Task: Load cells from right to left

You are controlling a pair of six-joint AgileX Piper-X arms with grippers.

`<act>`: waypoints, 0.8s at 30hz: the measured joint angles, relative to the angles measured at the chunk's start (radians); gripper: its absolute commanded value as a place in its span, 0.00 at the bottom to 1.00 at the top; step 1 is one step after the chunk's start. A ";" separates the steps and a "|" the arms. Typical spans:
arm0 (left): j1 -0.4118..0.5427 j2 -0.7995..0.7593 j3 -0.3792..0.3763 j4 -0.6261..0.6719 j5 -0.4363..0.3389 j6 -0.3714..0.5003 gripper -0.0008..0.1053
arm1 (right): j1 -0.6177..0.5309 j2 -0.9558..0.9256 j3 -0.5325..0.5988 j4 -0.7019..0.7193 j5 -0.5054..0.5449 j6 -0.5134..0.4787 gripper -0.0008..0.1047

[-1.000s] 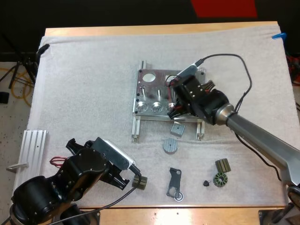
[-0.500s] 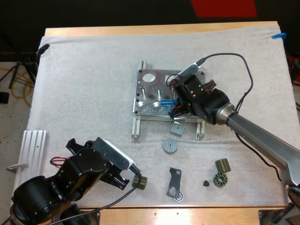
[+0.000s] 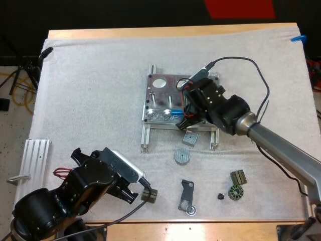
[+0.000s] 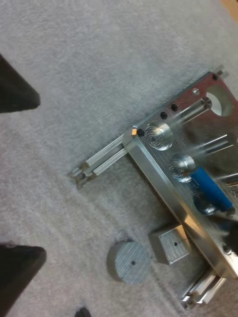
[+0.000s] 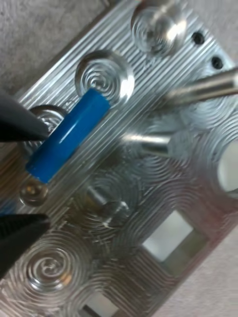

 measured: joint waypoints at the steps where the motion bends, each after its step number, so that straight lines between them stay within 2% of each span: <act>1: 0.000 0.000 0.000 0.000 0.000 0.015 0.54 | 0.000 -0.014 0.000 0.006 -0.003 -0.004 0.34; 9: 0.000 0.000 0.000 -0.005 0.000 0.162 0.54 | 0.000 -0.134 0.000 0.139 -0.051 0.004 0.34; 17: 0.000 0.009 0.000 -0.092 0.002 0.368 0.54 | 0.000 -0.300 0.000 0.316 -0.183 0.142 0.34; 24: 0.000 0.043 0.000 -0.148 0.106 0.502 0.54 | 0.000 -0.419 0.000 0.452 -0.195 0.195 0.34</act>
